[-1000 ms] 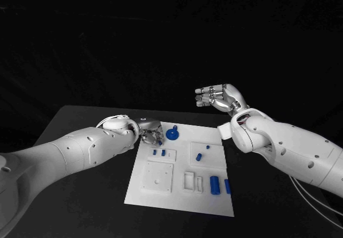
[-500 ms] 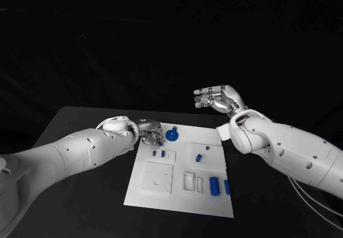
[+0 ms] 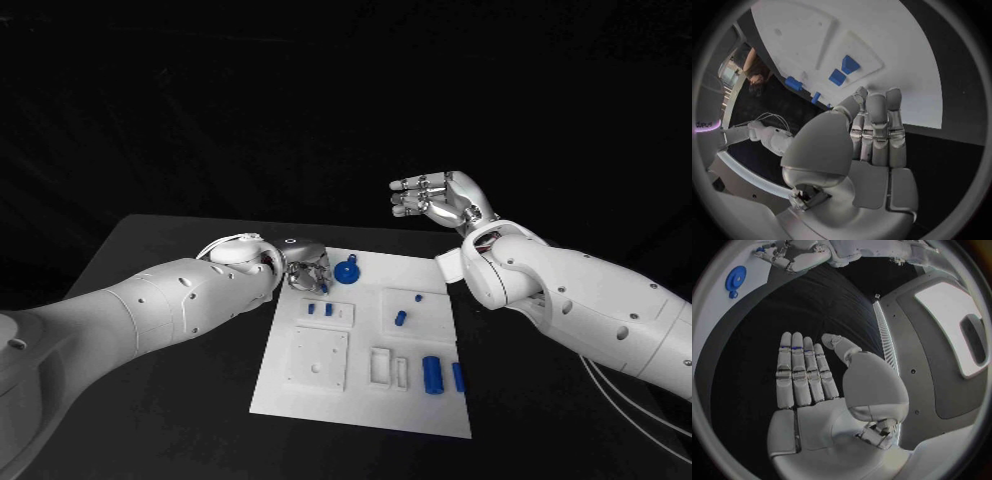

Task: Assemble the parts on the task board

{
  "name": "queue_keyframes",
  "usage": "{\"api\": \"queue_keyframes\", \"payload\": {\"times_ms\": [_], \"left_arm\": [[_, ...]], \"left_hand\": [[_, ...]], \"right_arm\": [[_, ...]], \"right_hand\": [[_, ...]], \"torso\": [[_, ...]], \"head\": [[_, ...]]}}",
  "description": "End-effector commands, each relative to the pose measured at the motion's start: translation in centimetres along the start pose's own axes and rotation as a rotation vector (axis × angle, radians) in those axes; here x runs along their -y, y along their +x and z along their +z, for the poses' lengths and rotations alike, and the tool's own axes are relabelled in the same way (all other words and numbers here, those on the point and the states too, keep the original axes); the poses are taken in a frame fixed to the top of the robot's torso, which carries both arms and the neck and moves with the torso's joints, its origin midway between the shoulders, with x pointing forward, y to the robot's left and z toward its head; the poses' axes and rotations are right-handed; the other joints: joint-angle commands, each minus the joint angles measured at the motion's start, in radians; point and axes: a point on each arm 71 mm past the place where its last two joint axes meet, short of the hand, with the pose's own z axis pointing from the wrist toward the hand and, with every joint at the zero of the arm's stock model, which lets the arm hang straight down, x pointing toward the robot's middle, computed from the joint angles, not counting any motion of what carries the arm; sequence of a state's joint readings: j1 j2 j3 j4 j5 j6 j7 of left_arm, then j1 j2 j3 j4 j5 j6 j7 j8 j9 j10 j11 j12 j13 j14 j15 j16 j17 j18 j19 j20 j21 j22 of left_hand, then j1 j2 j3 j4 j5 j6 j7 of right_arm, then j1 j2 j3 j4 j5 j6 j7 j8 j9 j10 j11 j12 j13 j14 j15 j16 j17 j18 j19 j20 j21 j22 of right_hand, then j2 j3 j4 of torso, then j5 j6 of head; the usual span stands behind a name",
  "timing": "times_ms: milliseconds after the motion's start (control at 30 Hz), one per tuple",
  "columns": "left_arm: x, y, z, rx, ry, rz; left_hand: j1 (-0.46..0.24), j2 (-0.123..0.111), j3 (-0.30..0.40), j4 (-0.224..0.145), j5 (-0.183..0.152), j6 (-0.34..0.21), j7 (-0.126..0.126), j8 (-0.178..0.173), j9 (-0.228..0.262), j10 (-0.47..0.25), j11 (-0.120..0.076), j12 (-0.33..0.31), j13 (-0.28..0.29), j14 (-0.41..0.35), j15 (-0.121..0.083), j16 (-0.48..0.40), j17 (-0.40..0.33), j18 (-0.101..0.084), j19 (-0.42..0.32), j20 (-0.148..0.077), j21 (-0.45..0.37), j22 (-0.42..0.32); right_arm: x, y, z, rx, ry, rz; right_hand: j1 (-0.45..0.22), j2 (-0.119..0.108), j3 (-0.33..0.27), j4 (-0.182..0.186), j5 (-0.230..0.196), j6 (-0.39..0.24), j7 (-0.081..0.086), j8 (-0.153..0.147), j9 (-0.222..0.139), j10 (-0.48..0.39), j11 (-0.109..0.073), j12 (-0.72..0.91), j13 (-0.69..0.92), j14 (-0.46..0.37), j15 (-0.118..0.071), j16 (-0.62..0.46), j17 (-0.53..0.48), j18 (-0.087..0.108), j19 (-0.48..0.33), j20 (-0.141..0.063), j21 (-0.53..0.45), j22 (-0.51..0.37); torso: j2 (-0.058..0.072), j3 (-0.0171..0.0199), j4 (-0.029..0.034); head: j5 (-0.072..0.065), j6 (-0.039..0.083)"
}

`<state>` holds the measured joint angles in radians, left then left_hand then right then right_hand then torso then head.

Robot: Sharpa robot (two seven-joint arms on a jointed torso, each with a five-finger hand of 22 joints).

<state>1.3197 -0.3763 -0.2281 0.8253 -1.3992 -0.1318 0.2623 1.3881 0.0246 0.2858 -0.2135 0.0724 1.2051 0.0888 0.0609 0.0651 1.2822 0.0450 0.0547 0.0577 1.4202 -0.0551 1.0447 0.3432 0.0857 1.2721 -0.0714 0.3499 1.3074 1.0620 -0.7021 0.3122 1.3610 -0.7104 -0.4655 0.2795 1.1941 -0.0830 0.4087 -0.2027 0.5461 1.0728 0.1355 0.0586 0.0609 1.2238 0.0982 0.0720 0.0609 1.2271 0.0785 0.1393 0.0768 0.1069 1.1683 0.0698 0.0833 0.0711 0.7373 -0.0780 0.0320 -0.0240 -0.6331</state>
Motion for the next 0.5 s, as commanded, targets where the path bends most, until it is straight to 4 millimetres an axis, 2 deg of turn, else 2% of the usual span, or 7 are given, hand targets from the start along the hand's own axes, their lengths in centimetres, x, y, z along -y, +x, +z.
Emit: {"api": "queue_keyframes", "payload": {"times_ms": [33, 267, 500], "left_arm": [[0.39, 0.22, 0.23, -0.001, 0.001, 0.005], [0.61, 0.4, 0.31, -0.019, -0.003, 0.006], [0.72, 0.6, 0.34, -0.04, -0.017, 0.013]], "left_hand": [[0.001, -0.001, 0.0, 0.003, -0.002, -0.004, 0.007, 0.002, 0.002, -0.009, -0.001, 0.003, 0.002, -0.006, 0.004, 0.004, -0.001, 0.013, -0.007, 0.002, 0.002, 0.018], [0.002, -0.003, 0.002, 0.004, -0.002, -0.005, 0.007, 0.002, 0.002, -0.013, 0.001, 0.003, 0.002, -0.007, 0.005, 0.004, -0.002, 0.013, -0.007, 0.002, 0.002, 0.019], [0.005, -0.003, 0.004, 0.003, 0.0, -0.003, 0.007, 0.002, 0.002, -0.015, 0.001, 0.003, 0.002, -0.008, 0.005, 0.005, -0.001, 0.014, -0.007, 0.003, 0.002, 0.02]], "right_arm": [[-0.12, 0.15, 0.01, -0.011, -0.014, 0.005], [-0.1, 0.11, 0.0, -0.008, -0.014, 0.004], [-0.09, 0.06, -0.02, -0.005, -0.014, 0.004]], "right_hand": [[0.002, -0.002, 0.004, -0.001, 0.003, 0.0, 0.001, 0.004, 0.002, -0.004, -0.004, -0.006, -0.001, 0.006, -0.001, -0.006, 0.0, -0.004, -0.003, 0.0, -0.003, -0.001], [0.001, -0.002, 0.003, -0.001, 0.004, 0.0, 0.001, 0.004, 0.002, -0.003, -0.004, -0.006, -0.001, 0.006, 0.0, -0.006, 0.0, -0.005, -0.003, 0.0, -0.004, -0.001], [0.001, -0.002, 0.003, -0.001, 0.004, 0.0, 0.001, 0.004, 0.002, -0.003, -0.004, -0.006, -0.001, 0.006, 0.0, -0.006, 0.0, -0.005, -0.003, 0.0, -0.004, -0.001]], "torso": [[0.0, -0.0003, 0.0003], [-0.001, -0.0005, 0.0012], [0.0, -0.0007, 0.0016]], "head": [[0.0, 0.0], [0.0, 0.001], [0.0, -0.003]]}}
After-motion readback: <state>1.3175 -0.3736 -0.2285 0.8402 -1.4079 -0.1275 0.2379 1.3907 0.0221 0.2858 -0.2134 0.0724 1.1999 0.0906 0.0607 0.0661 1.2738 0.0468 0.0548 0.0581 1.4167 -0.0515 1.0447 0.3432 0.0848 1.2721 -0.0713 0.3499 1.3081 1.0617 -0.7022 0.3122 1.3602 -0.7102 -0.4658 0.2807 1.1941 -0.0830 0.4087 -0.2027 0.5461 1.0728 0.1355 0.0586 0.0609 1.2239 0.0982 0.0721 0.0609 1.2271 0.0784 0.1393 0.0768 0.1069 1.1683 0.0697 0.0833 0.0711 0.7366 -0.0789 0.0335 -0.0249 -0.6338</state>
